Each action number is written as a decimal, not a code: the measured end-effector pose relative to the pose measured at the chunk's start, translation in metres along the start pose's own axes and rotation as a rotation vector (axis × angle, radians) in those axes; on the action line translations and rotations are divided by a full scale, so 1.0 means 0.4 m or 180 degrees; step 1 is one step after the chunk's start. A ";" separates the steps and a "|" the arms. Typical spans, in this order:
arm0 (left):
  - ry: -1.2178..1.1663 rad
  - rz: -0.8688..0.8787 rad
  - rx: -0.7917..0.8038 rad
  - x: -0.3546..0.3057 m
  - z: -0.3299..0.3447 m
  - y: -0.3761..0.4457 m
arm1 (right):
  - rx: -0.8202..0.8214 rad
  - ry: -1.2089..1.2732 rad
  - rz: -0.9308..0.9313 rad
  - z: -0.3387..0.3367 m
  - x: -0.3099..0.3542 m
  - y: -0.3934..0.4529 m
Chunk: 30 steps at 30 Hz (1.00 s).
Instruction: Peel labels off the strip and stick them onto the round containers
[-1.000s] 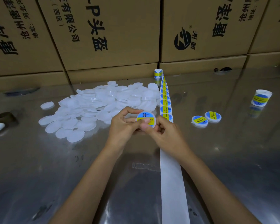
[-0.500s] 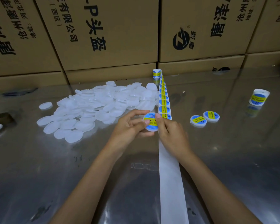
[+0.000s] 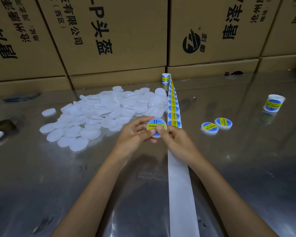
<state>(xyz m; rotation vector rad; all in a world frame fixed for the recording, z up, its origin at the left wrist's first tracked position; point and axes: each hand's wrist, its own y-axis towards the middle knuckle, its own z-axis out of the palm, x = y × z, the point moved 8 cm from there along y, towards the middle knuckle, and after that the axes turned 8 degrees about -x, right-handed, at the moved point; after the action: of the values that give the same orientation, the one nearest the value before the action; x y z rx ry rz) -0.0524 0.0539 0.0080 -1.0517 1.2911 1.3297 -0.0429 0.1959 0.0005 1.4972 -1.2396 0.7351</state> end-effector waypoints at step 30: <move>0.0777 -0.0152 -0.0727 0.103 -0.001 0.037 | -0.1619 0.3356 0.2405 -0.169 -0.201 0.021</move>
<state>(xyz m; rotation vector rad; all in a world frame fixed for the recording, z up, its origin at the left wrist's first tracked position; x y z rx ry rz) -0.0735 0.0569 -0.0304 -1.4312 1.3023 1.3670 -0.0643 0.2865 -0.0490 0.0688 -0.9788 1.3289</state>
